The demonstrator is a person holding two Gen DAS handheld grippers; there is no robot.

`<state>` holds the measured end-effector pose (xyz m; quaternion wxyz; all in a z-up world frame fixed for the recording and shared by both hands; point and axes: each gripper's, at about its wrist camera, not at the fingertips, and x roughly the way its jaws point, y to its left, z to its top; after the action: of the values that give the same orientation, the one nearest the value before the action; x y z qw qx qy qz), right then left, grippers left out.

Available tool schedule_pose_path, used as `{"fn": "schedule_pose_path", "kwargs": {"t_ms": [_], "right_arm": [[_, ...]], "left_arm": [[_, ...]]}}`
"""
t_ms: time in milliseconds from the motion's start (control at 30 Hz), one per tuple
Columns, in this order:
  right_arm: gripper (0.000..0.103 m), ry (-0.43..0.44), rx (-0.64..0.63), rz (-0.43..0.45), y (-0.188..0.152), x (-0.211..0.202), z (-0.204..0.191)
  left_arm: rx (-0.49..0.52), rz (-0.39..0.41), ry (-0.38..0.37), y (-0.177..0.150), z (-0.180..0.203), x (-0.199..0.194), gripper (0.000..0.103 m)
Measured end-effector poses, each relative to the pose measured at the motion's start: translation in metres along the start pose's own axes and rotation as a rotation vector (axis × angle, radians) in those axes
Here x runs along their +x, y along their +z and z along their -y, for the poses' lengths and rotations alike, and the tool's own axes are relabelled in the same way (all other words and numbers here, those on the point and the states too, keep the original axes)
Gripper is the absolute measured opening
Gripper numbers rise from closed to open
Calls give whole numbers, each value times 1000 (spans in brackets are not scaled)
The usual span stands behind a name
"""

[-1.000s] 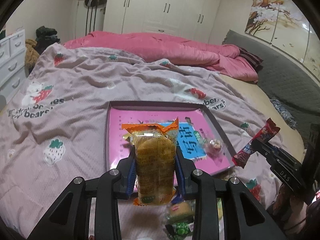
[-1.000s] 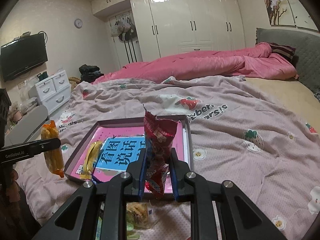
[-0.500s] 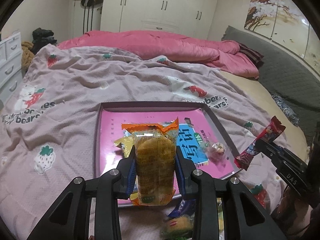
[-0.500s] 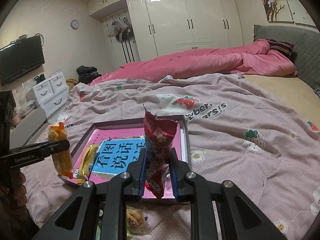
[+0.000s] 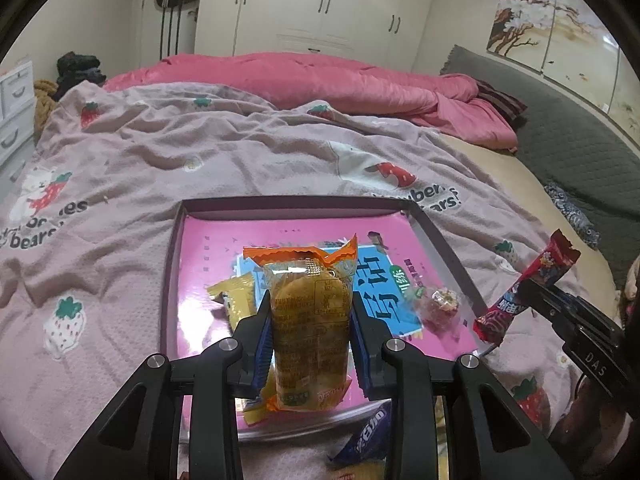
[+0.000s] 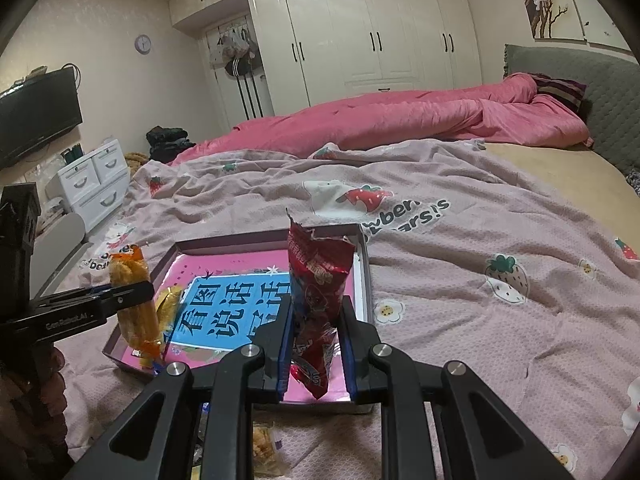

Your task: Organize snacks

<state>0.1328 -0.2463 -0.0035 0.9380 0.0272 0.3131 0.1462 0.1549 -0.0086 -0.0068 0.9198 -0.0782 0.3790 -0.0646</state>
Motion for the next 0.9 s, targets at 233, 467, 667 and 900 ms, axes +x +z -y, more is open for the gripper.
{"fn": "schedule_pose_path", "kwargs": {"t_ms": [233,467,667,900], "right_arm": [[21,-4,-6,-30,-2,9,0],[21,24,7,-63,-2,21,3],[21,45,0,-114,-5,35,0],[21,56,0,-159,-10,47,-1]], "left_arm": [[1,-26,-4,-3,1,15,35],[15,-52,-13,-7,6,27,35],[17,-77,-18,-11,6,36,35],[14,-90,-23,-12,4,40,35]]}}
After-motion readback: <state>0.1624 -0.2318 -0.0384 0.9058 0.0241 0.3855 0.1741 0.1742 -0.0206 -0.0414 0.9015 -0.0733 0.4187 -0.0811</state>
